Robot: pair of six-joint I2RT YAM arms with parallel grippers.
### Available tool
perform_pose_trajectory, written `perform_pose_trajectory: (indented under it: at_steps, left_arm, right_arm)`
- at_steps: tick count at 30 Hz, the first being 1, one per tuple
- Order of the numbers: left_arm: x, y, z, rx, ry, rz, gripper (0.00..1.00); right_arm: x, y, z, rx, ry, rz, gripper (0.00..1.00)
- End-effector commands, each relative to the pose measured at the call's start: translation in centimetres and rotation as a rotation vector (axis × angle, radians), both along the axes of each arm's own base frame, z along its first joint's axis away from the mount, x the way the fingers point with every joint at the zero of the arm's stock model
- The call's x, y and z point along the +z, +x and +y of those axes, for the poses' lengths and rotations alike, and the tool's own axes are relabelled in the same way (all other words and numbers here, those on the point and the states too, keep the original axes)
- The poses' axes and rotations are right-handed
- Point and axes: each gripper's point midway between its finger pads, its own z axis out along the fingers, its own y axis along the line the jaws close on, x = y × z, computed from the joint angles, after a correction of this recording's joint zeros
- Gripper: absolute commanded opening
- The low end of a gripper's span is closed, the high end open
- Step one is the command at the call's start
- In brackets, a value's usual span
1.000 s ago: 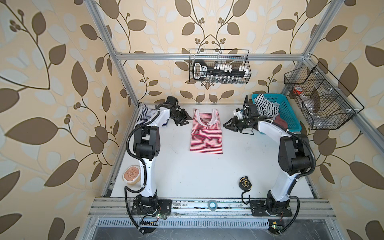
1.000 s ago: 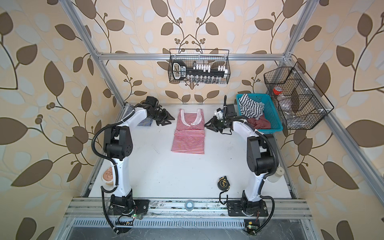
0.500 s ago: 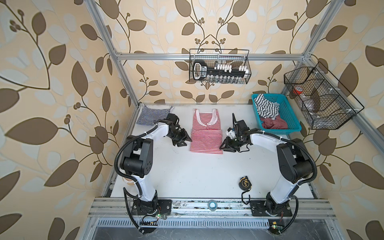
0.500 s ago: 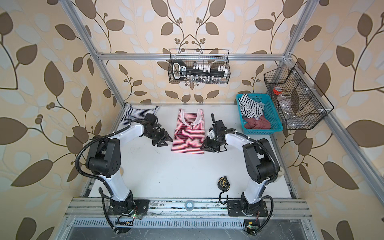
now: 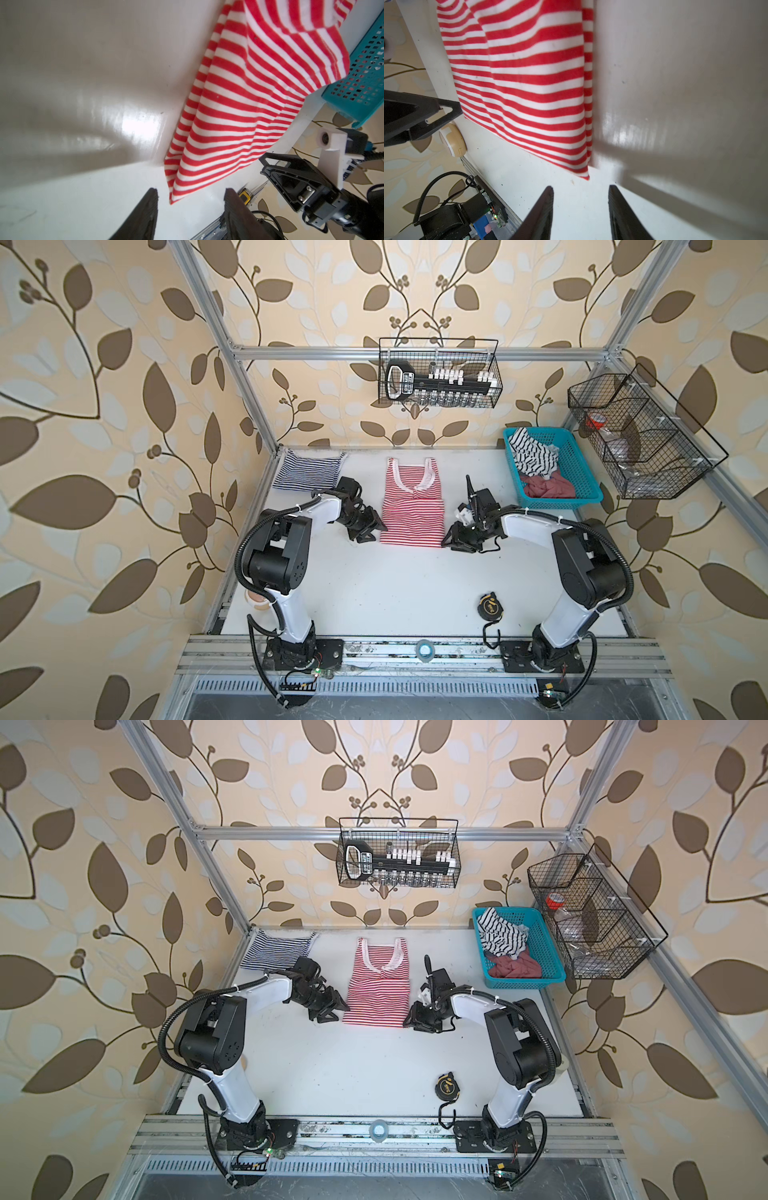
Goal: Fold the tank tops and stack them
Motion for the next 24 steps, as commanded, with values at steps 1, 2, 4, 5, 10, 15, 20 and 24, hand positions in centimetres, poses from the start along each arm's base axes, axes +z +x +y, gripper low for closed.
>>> perform_pose_trajectory:
  at_steps: [1,2,4,5,10,15,20,24]
  left_arm:
    - [-0.8,-0.4,-0.3,0.001,-0.015,0.024,0.53]
    - [-0.9,-0.5,-0.3,0.0,-0.015,0.03,0.53]
    - [-1.2,-0.8,-0.3,0.0,-0.014,0.039,0.53]
    - [-1.2,-0.8,-0.3,0.0,-0.016,0.04,0.53]
    - [-1.7,-1.0,-0.7,-0.001,-0.036,0.056,0.53]
    - [-2.0,-0.8,-1.0,0.002,-0.047,0.059,0.52]
    - [-2.3,-0.8,-1.1,0.004,-0.051,0.07,0.46]
    - [-2.7,-0.9,-1.3,0.016,-0.067,0.074,0.39]
  right_arm:
    - [-1.0,-0.2,0.3,-0.001,0.02,0.025,0.44]
    - [-1.1,-0.3,0.3,-0.002,0.02,0.03,0.45]
    - [-1.4,-0.4,0.3,0.0,0.018,0.033,0.45]
    - [-1.6,-0.5,0.2,-0.004,0.018,0.036,0.45]
    - [-2.3,-0.5,0.3,-0.016,0.03,0.052,0.43]
    - [-2.5,-0.3,0.7,-0.024,0.056,0.059,0.4]
    - [-2.6,-0.2,0.8,-0.027,0.06,0.061,0.36]
    - [-2.7,-0.3,0.9,-0.03,0.065,0.065,0.3]
